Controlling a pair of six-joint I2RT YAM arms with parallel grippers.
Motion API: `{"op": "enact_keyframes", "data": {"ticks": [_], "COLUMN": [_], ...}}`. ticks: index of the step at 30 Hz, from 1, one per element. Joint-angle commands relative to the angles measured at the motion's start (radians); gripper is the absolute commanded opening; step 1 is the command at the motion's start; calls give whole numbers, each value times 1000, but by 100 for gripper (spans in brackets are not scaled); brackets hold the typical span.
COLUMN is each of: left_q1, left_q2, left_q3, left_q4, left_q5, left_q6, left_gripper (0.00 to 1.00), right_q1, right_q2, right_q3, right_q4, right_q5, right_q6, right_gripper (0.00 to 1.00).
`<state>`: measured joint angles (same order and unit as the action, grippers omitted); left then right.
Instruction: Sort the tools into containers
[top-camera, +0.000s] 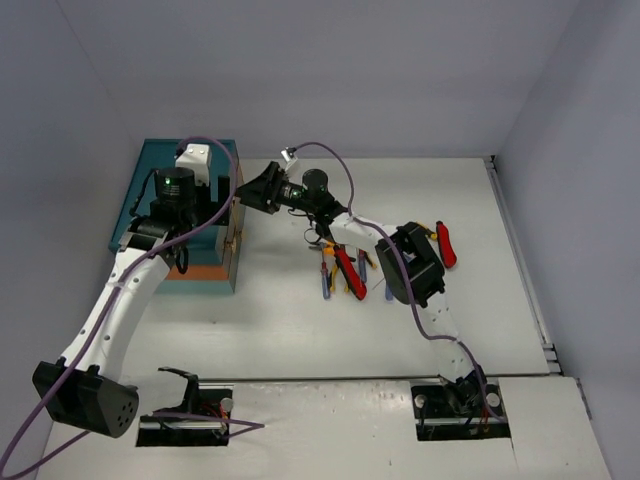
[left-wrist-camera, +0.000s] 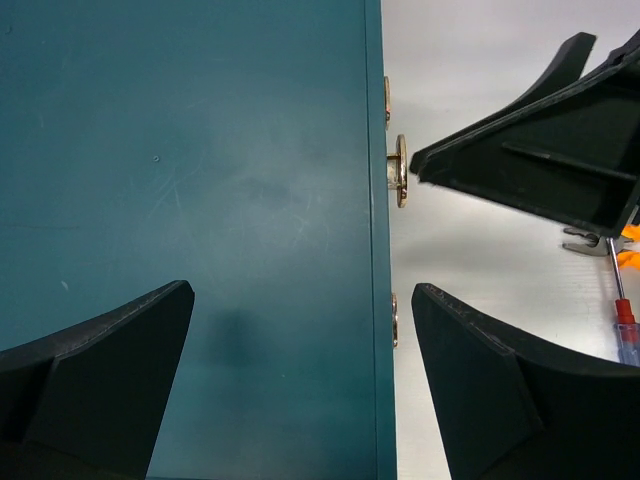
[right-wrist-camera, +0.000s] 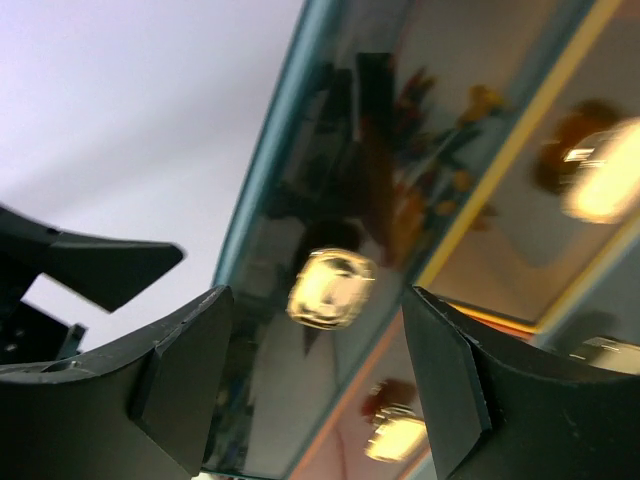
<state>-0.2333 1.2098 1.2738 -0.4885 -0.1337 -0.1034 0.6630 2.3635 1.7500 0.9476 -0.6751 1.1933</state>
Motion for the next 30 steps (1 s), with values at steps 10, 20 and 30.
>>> {"op": "enact_keyframes", "data": {"ticks": [10, 20, 30], "left_q1": [9, 25, 63], "left_q2": [-15, -20, -32], "left_q3": [-36, -57, -69], "left_q4": [96, 105, 113], "left_q5": [-10, -31, -37], "left_q6": [31, 22, -16], "left_gripper": [89, 89, 89], "right_q1": [33, 24, -44], "right_q2": [11, -5, -118], "right_q3": [74, 52, -85], "right_q4": [178, 178, 179], "right_q5": [-13, -15, -31], "right_q6": [61, 38, 22], "right_gripper": [56, 2, 0]}}
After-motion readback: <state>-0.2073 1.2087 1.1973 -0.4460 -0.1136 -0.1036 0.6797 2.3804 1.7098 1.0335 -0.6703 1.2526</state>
